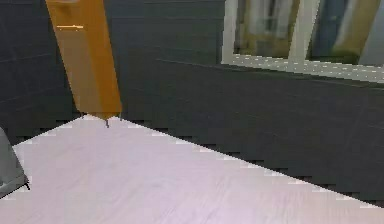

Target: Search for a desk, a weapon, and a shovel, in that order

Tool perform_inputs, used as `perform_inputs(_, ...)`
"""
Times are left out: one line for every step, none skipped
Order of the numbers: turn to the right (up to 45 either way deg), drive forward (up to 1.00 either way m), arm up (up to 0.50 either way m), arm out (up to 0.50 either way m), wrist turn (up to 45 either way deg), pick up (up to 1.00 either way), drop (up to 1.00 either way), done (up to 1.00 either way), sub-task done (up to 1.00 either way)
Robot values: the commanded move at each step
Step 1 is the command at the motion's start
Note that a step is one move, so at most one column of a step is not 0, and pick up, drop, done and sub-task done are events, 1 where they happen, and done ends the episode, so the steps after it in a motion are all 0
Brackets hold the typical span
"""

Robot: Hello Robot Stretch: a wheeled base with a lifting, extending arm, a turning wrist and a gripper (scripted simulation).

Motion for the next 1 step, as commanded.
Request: perform_inputs(30.0, 0.00, 0.00, 0.00, 0.0, 0.00, 0.00, 0.00, 0.00)
